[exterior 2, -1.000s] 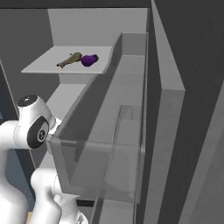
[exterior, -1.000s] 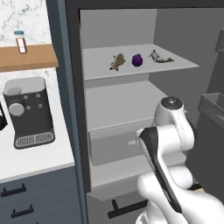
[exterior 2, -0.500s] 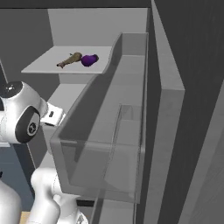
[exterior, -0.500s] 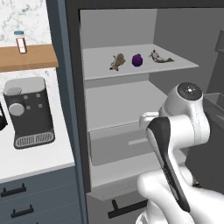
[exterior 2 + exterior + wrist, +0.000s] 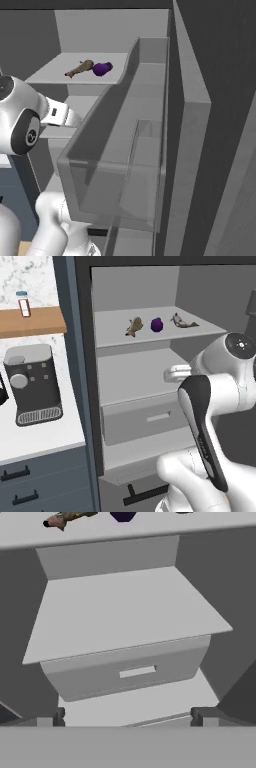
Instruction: Place one eggplant and one fish in each tupperware on the nearby counter, to pack two identical lunches.
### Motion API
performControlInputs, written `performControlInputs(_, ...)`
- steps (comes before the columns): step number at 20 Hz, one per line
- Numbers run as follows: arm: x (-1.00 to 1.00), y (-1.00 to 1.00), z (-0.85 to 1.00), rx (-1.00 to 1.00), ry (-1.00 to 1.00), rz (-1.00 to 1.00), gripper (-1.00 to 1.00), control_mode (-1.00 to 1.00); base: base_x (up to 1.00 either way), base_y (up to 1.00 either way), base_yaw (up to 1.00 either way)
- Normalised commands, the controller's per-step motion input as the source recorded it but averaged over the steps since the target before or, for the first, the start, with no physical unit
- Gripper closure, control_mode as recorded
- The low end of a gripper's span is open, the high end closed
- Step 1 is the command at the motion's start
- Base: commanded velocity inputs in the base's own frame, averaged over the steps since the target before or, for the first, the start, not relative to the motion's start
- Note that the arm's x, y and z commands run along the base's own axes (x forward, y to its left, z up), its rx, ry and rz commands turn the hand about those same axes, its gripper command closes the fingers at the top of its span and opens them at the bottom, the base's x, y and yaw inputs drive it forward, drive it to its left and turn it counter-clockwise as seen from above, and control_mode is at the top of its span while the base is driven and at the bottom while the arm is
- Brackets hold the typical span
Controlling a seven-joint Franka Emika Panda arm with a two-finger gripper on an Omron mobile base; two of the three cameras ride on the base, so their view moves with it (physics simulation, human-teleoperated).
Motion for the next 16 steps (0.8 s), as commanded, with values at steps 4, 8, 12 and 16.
performControlInputs(4, 0.00, 0.08, 0.58, 0.00, -0.11, 0.00, -1.00, -1.00, 0.00, 0.00, 0.00)
performControlInputs(8, 0.00, 0.15, 0.54, 0.00, -0.01, 0.00, -1.00, -1.00, 0.00, 0.00, 0.00)
performControlInputs(12, 0.04, 0.09, 0.50, 0.00, -0.01, 0.00, -1.00, -1.00, 0.00, 0.00, 0.00)
performControlInputs(16, 0.13, 0.21, 0.26, 0.00, -0.02, 0.01, -1.00, -1.00, 0.00, 0.00, 0.00)
